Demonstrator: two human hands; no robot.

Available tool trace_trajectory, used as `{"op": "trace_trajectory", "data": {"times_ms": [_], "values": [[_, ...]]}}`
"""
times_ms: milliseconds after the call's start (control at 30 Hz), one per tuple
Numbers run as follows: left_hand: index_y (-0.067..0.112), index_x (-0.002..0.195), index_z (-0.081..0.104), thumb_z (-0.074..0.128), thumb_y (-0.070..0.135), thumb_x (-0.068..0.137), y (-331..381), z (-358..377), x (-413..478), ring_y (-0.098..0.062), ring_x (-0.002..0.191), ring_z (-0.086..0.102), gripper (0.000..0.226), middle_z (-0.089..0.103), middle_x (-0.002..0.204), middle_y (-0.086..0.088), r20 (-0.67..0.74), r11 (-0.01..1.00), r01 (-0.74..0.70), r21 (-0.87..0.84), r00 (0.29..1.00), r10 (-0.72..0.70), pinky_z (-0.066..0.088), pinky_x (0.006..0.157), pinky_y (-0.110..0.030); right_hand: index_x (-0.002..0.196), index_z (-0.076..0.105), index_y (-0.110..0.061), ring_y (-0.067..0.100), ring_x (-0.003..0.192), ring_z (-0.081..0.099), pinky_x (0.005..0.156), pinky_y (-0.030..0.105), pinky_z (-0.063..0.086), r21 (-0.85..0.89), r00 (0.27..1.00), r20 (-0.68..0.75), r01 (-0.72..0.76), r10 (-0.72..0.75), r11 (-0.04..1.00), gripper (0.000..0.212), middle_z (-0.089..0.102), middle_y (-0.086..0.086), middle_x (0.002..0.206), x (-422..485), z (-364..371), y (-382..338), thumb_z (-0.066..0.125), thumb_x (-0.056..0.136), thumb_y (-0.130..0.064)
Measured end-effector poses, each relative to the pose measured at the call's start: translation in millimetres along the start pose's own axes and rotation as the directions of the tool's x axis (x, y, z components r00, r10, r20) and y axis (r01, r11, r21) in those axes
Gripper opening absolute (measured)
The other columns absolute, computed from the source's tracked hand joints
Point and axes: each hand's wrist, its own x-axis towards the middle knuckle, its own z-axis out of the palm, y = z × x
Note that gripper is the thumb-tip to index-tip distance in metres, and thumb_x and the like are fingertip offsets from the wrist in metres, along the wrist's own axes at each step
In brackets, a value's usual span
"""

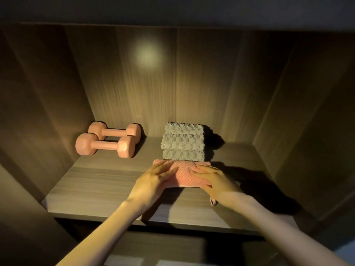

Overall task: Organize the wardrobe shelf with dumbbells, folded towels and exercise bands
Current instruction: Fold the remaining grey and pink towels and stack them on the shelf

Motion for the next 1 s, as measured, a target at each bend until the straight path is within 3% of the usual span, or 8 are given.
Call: {"op": "trace_trajectory", "data": {"times_ms": [133,300,433,633,733,767,833,1000], "values": [[0.033,0.143,0.04,0.048,0.027,0.098,-4,5,12,-0.006,0.145,0.013,0.045,0.023,0.155,0.016,0.001,0.994,0.103,-0.035,0.995,-0.103,0.033,0.112,-0.035,0.141,0.038,-0.039,0.013,0.143,0.026,0.111,0.026,0.028,-0.009,0.998,-0.058,-0.025,0.025,1.0,0.055,0.023,-0.017,0.155,6,10,-3,0.052,0.097,-0.01],[0.027,0.138,0.049,0.053,0.022,0.096,-7,6,25,-0.012,0.145,0.02,0.043,0.031,0.153,0.009,-0.014,0.992,0.104,-0.065,0.994,-0.106,0.032,0.113,-0.031,0.141,0.038,-0.038,0.016,0.142,0.029,0.098,0.02,0.041,0.029,0.992,-0.107,-0.059,0.061,0.998,0.057,0.023,-0.016,0.155,12,18,-4,0.049,0.097,-0.003],[0.032,0.144,0.039,0.048,0.023,0.099,-4,2,21,-0.012,0.146,0.014,0.046,0.023,0.156,0.011,0.044,0.993,0.121,0.0,0.992,-0.121,0.033,0.112,-0.036,0.143,0.037,-0.036,0.011,0.145,0.02,0.113,0.026,0.024,0.012,0.995,-0.086,-0.049,0.05,0.999,0.056,0.021,-0.016,0.156,9,17,-4,0.05,0.097,-0.008],[0.034,0.152,0.003,0.04,0.033,0.1,18,-18,6,-0.014,0.148,-0.005,0.063,0.0,0.16,0.011,0.161,0.985,0.108,0.135,0.978,-0.13,0.001,0.119,-0.037,0.15,0.026,-0.033,0.013,0.148,-0.005,0.121,0.043,0.002,-0.046,0.994,0.096,-0.045,0.049,0.998,0.053,0.007,-0.012,0.16,-8,-15,-12,0.045,0.101,-0.024],[0.033,0.151,-0.003,0.037,0.037,0.1,36,-33,-6,-0.014,0.147,-0.009,0.065,-0.004,0.16,0.009,0.116,0.974,0.12,0.192,0.983,-0.144,-0.002,0.12,-0.038,0.15,0.028,-0.028,0.02,0.139,0.033,0.112,0.04,0.031,-0.103,0.97,0.175,-0.151,0.168,0.983,0.049,0.03,-0.005,0.154,-34,-36,-19,0.029,0.103,-0.042],[0.033,0.152,-0.004,0.036,0.039,0.1,43,-38,-11,-0.014,0.147,-0.009,0.065,-0.004,0.16,0.008,0.093,0.969,0.12,0.218,0.985,-0.143,-0.001,0.12,-0.038,0.149,0.027,-0.03,0.019,0.127,0.049,0.101,0.037,0.043,-0.113,0.973,0.151,-0.161,0.177,0.981,0.049,0.038,-0.007,0.148,-44,-42,-23,0.03,0.102,-0.044],[0.031,0.152,-0.003,0.034,0.044,0.1,57,-47,-24,-0.015,0.147,-0.008,0.065,-0.001,0.161,0.007,0.041,0.961,0.112,0.254,0.991,-0.126,0.0,0.12,-0.038,0.149,0.02,-0.041,0.019,0.131,0.045,0.098,0.041,0.048,-0.137,0.996,0.004,-0.082,0.084,0.987,0.053,0.03,-0.011,0.152,-69,-55,-34,0.041,0.1,-0.041],[0.03,0.153,0.0,0.028,0.053,0.099,104,-65,-59,-0.016,0.148,-0.005,0.065,0.0,0.161,0.006,-0.047,0.961,0.076,0.264,0.997,-0.065,-0.003,0.118,-0.036,0.147,0.024,-0.039,0.016,0.143,0.024,0.116,0.038,0.021,-0.189,0.984,-0.18,-0.037,0.003,0.981,0.056,0.028,-0.007,0.155,-129,-78,-55,0.048,0.097,-0.04]]}}
